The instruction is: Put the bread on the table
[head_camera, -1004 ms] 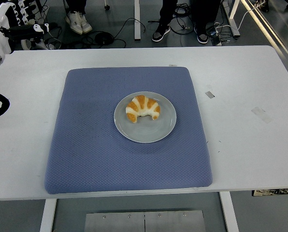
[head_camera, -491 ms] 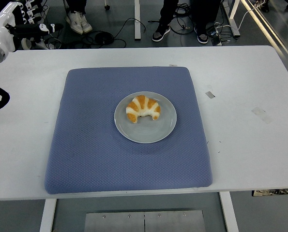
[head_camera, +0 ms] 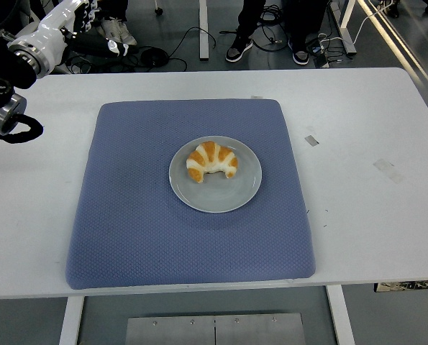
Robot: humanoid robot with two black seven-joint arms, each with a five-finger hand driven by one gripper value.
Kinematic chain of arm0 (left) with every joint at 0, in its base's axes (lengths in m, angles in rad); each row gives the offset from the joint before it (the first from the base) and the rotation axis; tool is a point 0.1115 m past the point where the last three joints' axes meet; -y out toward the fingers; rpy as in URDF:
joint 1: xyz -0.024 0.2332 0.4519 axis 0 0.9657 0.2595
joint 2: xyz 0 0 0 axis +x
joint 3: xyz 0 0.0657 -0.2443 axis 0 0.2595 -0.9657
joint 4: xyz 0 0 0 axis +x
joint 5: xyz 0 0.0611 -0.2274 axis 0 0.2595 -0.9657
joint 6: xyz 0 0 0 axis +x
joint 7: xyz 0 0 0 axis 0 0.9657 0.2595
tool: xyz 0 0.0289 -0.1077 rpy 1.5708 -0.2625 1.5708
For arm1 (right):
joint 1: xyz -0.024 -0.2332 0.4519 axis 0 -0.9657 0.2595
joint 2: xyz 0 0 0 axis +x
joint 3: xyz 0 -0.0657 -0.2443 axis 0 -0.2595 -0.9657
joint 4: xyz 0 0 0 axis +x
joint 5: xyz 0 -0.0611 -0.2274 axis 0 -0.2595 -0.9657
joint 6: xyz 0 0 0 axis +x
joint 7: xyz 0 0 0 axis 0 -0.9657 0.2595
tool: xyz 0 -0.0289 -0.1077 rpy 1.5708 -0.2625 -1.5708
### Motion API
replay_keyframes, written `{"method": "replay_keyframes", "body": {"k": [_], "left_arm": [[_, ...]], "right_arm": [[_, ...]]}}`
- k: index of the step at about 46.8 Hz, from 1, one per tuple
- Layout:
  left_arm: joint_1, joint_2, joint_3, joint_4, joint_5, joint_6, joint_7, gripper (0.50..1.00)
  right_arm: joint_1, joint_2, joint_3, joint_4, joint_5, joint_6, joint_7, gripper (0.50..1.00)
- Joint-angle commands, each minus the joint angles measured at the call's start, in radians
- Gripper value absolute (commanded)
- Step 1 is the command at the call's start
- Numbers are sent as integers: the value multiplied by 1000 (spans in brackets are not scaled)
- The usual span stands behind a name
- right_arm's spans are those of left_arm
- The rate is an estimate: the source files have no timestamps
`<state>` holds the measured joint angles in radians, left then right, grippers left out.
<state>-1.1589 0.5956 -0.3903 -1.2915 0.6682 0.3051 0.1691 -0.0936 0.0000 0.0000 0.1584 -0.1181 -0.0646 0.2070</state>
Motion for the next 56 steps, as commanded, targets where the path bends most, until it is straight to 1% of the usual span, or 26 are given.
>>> {"method": "replay_keyframes", "body": {"k": [1, 5, 10, 14, 19, 23, 30, 34, 43, 50, 56], "left_arm": [[-33, -29, 36, -5, 11, 5, 26, 958], [-65, -63, 88, -6, 39, 41, 50, 958], [-82, -106, 143, -11, 100, 84, 79, 958], [-82, -132, 168, -15, 134, 89, 104, 958], [-84, -149, 199, -25, 146, 89, 110, 955], [-84, -171, 223, -28, 151, 84, 112, 937], [-85, -200, 264, -28, 174, 78, 116, 924], [-87, -209, 275, -29, 174, 69, 138, 896], [-87, -220, 277, -40, 175, 2, 162, 845], [-85, -232, 280, -46, 177, -4, 162, 848], [-85, -237, 323, -46, 200, -4, 164, 863]], "right_arm": [[0, 0, 0, 0, 0, 0, 0, 1000], [0, 0, 0, 1, 0, 0, 0, 1000], [0, 0, 0, 1, 0, 0, 0, 1000], [0, 0, 0, 0, 0, 0, 0, 1000], [0, 0, 0, 0, 0, 0, 0, 1000], [2, 0, 0, 0, 0, 0, 0, 1000], [0, 0, 0, 0, 0, 0, 0, 1000], [0, 0, 0, 0, 0, 0, 0, 1000], [0, 0, 0, 0, 0, 0, 0, 1000], [0, 0, 0, 0, 0, 0, 0, 1000], [0, 0, 0, 1, 0, 0, 0, 1000]]}}
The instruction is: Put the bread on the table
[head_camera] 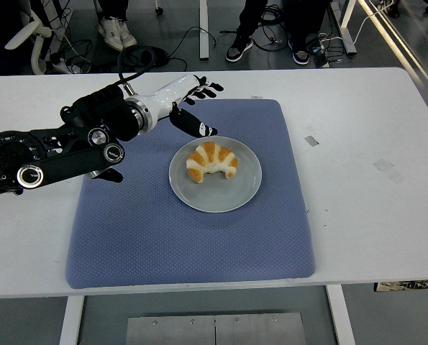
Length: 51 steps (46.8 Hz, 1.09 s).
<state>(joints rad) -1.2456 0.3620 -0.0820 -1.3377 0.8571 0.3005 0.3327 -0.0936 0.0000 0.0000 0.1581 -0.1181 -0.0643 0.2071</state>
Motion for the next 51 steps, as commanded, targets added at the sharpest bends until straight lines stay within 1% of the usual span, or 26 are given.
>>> {"method": "replay_keyframes", "body": {"k": [1, 7, 18, 24, 47, 51], "left_arm": [[3, -3, 16, 0, 16, 0, -1, 870], [9, -8, 18, -1, 25, 3, 0, 892], [12, -20, 36, -11, 51, 3, 2, 902], [12, -32, 85, -12, 73, 8, 6, 902], [12, -37, 142, -11, 97, 6, 14, 902], [12, -38, 142, -9, 129, 6, 16, 902]], "right_arm": [[2, 0, 0, 0, 0, 0, 0, 1000], [0, 0, 0, 0, 0, 0, 0, 1000], [0, 0, 0, 0, 0, 0, 0, 1000], [0, 0, 0, 1, 0, 0, 0, 1000], [0, 0, 0, 0, 0, 0, 0, 1000], [2, 0, 0, 0, 0, 0, 0, 1000]]}}
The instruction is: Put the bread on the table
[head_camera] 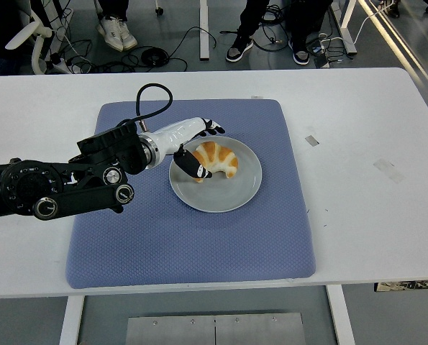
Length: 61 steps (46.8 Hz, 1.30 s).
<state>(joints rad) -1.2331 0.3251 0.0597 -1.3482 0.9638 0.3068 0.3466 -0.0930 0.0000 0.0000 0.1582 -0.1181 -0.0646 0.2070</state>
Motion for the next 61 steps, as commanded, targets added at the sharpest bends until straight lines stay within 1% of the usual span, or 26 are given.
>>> {"method": "replay_keyframes", "body": {"k": [1, 6, 11, 19, 26, 34, 43, 61], "left_arm": [[0, -1, 2, 3, 32, 0, 6, 902], [-3, -18, 3, 15, 46, -2, 25, 902], [-11, -41, 26, 38, 55, 0, 25, 901], [-12, -64, 28, 61, 90, -2, 26, 901], [-12, -92, 28, 96, 102, -2, 26, 884], [-9, -103, 28, 101, 127, -2, 26, 875], [-5, -110, 34, 107, 141, 0, 26, 813], [-3, -110, 65, 110, 159, 2, 26, 813]], "right_arm": [[-1, 0, 0, 0, 0, 0, 0, 1000], [-1, 0, 0, 0, 0, 0, 0, 1000], [-1, 0, 0, 0, 0, 0, 0, 1000], [-1, 0, 0, 1, 0, 0, 0, 1000], [-1, 0, 0, 0, 0, 0, 0, 1000], [-1, 0, 0, 0, 0, 0, 0, 1000], [-1, 0, 0, 0, 0, 0, 0, 1000], [-1, 0, 0, 0, 0, 0, 0, 1000]]}}
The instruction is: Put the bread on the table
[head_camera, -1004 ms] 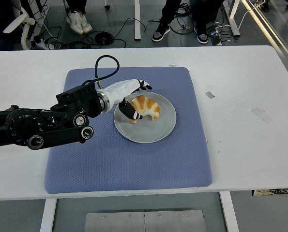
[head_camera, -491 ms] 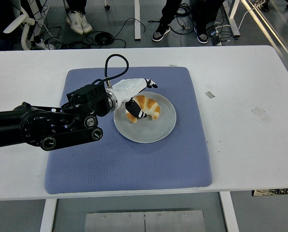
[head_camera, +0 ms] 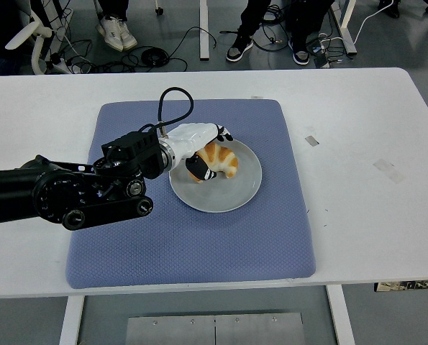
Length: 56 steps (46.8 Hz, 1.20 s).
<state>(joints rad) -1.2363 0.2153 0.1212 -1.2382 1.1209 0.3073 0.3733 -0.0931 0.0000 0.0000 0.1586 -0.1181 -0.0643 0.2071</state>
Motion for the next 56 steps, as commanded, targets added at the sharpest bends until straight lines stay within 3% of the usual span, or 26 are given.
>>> {"method": "replay_keyframes", "body": {"k": [1, 6, 9, 15, 18, 45, 56], "left_arm": [[0, 0, 3, 0, 8, 1, 1, 813], [0, 1, 3, 0, 39, 1, 6, 796], [0, 1, 5, 0, 40, 0, 6, 754], [0, 3, 5, 0, 40, -2, 6, 621], [0, 3, 8, 0, 40, -4, 4, 596], [-20, 39, 14, -3, 23, -7, -7, 519], [-41, 55, -3, -7, 20, -7, -8, 534]], "right_arm": [[0, 0, 0, 1, 0, 0, 0, 1000], [0, 0, 0, -1, 0, 0, 0, 1000], [0, 0, 0, -1, 0, 0, 0, 1000], [0, 0, 0, -1, 0, 0, 0, 1000], [0, 0, 0, -1, 0, 0, 0, 1000], [0, 0, 0, -1, 0, 0, 0, 1000], [0, 0, 0, -1, 0, 0, 0, 1000]]}}
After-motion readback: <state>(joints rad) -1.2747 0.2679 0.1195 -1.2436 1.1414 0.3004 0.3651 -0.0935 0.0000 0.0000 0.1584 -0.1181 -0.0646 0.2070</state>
